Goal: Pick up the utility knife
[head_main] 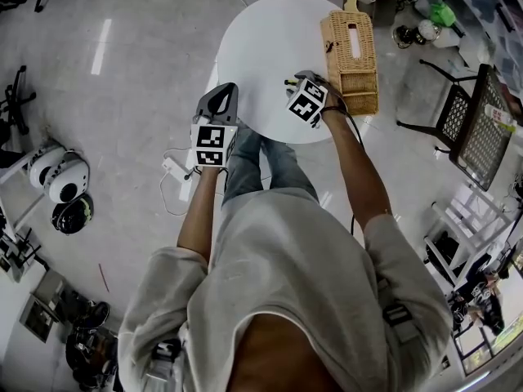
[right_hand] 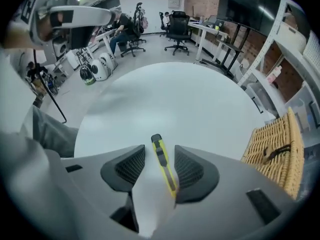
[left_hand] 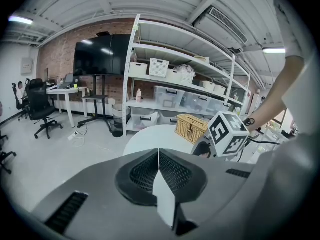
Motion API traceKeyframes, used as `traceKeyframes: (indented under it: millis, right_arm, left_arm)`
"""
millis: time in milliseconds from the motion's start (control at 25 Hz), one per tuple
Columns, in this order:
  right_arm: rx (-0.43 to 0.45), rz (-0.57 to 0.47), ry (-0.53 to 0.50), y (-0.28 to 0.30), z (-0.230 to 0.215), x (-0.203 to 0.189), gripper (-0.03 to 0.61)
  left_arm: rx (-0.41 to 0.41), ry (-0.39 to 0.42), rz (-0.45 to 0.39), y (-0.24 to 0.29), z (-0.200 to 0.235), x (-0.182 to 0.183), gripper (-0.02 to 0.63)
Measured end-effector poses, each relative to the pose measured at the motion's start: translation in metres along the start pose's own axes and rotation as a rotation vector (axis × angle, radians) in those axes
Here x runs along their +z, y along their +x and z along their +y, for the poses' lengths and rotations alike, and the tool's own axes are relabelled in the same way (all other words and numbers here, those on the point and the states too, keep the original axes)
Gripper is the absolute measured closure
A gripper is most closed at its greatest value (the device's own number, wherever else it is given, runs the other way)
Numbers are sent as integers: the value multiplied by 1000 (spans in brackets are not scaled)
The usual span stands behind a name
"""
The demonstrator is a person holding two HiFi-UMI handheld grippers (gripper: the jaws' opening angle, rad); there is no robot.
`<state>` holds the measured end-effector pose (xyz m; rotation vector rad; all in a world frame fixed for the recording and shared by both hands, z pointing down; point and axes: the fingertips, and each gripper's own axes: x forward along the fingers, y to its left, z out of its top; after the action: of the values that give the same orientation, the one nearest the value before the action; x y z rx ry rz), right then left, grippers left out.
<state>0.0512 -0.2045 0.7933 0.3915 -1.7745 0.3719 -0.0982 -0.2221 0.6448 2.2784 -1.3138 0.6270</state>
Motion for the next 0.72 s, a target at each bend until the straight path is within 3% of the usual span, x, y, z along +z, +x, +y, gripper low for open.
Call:
traceKeyframes:
  millis: [160,480,720]
  right_arm:
    - [51,-38,51,-1,4,-1,405]
    - [54,-35,16,-2,13,0,490]
    - [29,-29,36,-3,15,-1,499]
  left_arm:
    - [-1,0,-3,0,-1,1,592]
    - [9,-3,-3,-2,3,0,592]
    - [10,-2,-4,-5,0,1,592]
